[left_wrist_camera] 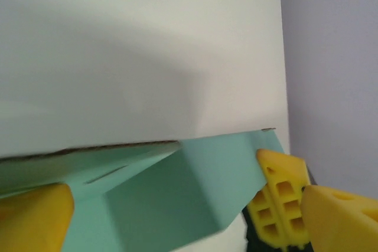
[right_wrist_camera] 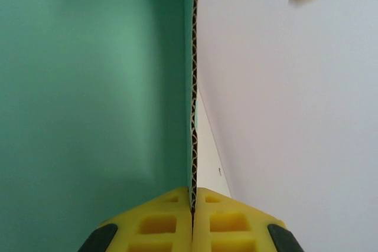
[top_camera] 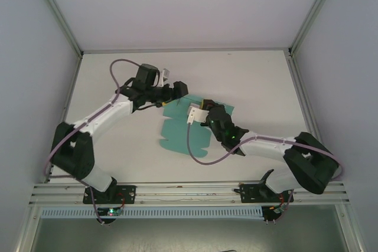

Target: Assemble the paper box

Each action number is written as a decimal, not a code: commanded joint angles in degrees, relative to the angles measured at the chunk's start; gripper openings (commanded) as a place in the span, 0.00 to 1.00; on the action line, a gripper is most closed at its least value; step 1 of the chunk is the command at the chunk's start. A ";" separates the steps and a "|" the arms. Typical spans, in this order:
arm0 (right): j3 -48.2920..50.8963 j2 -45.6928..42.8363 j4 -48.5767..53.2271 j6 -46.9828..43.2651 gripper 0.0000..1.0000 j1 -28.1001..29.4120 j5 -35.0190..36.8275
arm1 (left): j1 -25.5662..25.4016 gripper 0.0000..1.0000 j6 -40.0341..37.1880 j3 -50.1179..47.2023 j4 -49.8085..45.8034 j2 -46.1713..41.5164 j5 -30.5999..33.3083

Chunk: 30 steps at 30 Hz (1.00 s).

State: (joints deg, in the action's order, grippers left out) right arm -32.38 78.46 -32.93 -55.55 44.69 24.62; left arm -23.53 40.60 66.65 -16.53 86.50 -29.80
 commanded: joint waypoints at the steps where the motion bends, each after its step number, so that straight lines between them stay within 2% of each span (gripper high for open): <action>1: -1.50 -5.02 10.21 5.21 0.00 -3.91 -9.26 | 3.19 1.00 -8.95 -2.72 -5.73 -7.13 8.02; 6: -1.81 -10.27 13.45 9.52 0.00 -9.53 -19.59 | 12.76 1.00 -8.97 -12.12 -1.48 -13.91 7.11; 9: -2.74 -12.45 15.94 12.00 0.00 -12.74 -25.03 | 16.15 1.00 -10.94 -17.37 4.82 -14.33 1.49; 12: -3.46 -13.67 17.36 14.34 0.00 -15.50 -30.56 | 16.31 0.99 -14.24 -20.01 12.82 -10.93 -7.48; 13: -3.80 -13.77 18.13 14.91 0.00 -16.01 -31.63 | 16.32 0.96 -14.93 -20.78 16.38 -9.43 -11.82; 15: -4.44 -13.70 19.43 15.54 0.00 -16.60 -33.82 | 16.23 0.93 -14.67 -21.84 22.40 -6.82 -16.53; 17: -4.71 -13.53 19.38 16.25 0.00 -16.80 -34.57 | 15.94 0.87 -15.62 -21.14 22.93 -4.67 -17.81; 22: -4.71 -13.78 18.80 17.50 0.00 -17.21 -36.45 | 13.77 0.79 -19.84 -18.14 19.95 -0.34 -18.95; 24: -4.55 -13.86 18.37 18.13 0.00 -17.64 -36.69 | 12.45 0.75 -21.34 -18.50 21.73 0.15 -21.85; 27: -4.30 -13.93 17.24 19.15 0.00 -18.51 -36.26 | 10.85 0.72 -23.08 -20.22 24.86 -0.63 -26.26; 30: -4.05 -14.03 16.98 20.28 0.00 -19.19 -36.94 | 9.16 0.73 -24.32 -22.19 26.46 -1.80 -27.99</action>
State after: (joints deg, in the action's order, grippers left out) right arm -35.53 65.60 -13.87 -38.37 25.23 -8.36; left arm -12.01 20.12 46.04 4.86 86.30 -52.14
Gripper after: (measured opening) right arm 0.057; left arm 0.725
